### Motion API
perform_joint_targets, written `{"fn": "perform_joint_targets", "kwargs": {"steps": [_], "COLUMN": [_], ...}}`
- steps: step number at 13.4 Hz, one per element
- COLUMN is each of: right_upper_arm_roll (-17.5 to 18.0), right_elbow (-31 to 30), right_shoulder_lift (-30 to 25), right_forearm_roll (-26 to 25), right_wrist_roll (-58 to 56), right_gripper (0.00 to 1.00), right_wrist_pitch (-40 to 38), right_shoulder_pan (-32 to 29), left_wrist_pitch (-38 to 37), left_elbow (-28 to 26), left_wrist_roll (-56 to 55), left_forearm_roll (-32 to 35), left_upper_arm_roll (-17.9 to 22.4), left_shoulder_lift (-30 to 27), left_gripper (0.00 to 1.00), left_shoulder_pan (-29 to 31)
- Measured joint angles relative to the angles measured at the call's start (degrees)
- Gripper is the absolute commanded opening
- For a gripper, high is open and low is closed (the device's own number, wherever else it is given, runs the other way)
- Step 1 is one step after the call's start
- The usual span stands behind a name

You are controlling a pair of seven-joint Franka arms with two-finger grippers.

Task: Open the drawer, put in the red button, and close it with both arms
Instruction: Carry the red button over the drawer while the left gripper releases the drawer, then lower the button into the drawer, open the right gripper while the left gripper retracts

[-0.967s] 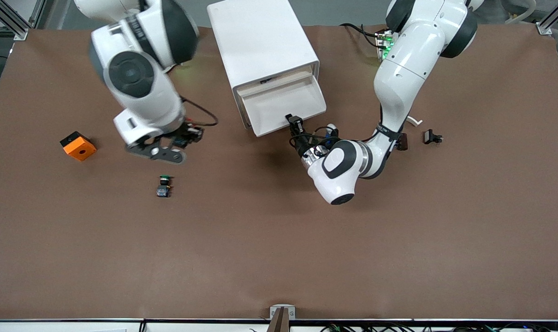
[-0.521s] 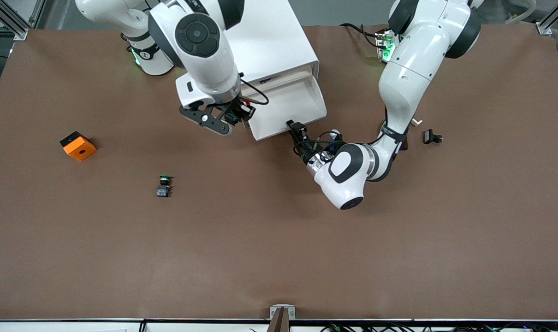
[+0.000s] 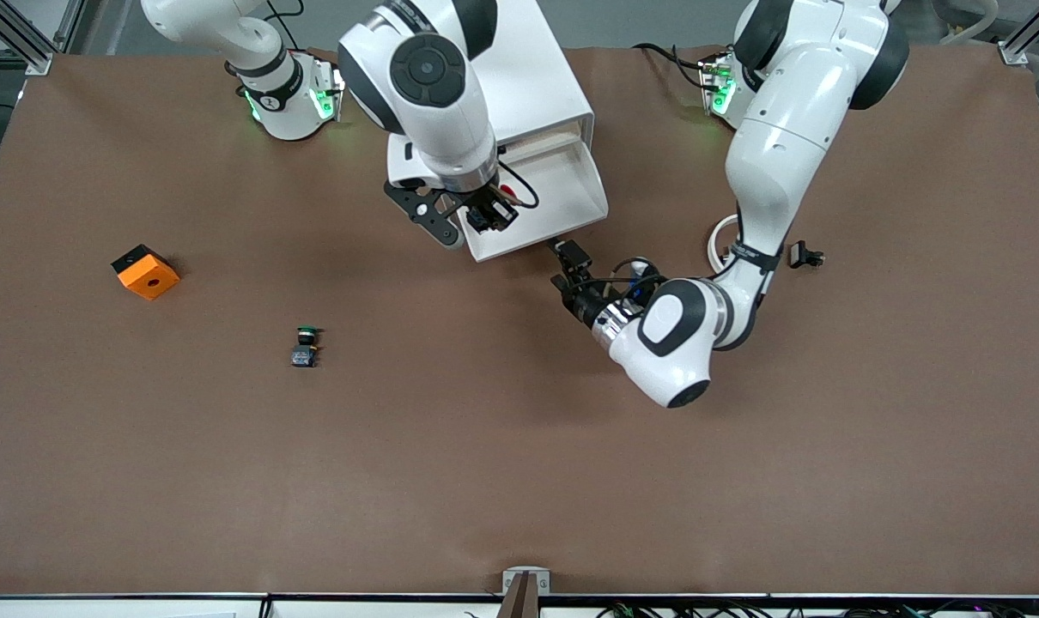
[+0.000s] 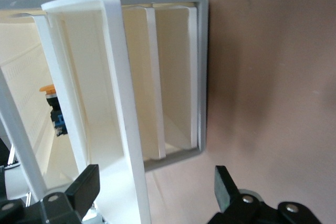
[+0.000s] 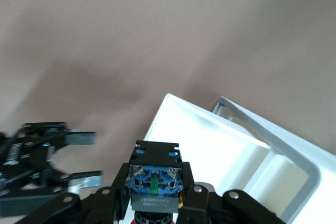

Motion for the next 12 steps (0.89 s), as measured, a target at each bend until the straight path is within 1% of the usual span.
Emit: {"fn": "perform_joint_targets", "kwargs": {"steps": [2,4,8,10,12], "right_upper_arm_roll": [0.0,0.0,0.0,0.0,-0.1], "right_elbow": [-0.4,-2.1,-5.7,-6.4,-6.6], "right_shoulder_lift": [1.2,1.7,2.9,4.8,6.6], "right_forearm_roll": [2.3,3.7,4.0,4.0,4.0], "right_wrist_roll": [1.2,4.3,11.7,13.4,13.7], "right_gripper": [0.21,0.21,0.21,0.21,0.22], "right_wrist_pitch": [0.6,2.7,8.9,11.3,12.2], "right_shoulder_pan": [0.2,0.7,4.7,6.3,6.6], "left_wrist_pitch": [0.0,-0.1,-0.1,-0.1,0.0], "left_elbow": [0.4,0.4,0.4,0.4,0.4], "left_wrist_roll": [3.1,6.2,10.0,10.8,10.9], "left_forearm_roll": [0.5,2.6,3.9,3.9,4.3], "left_upper_arm_roll": [2.1,3.7,6.1,6.8,7.0], "left_shoulder_lift": [-0.9,-1.6,-1.7,-1.7,-1.8], "left_gripper": [1.0,1.0,1.0,1.0,1.0], "left_shoulder_pan": [0.8,1.1,1.1,1.1,1.1]}}
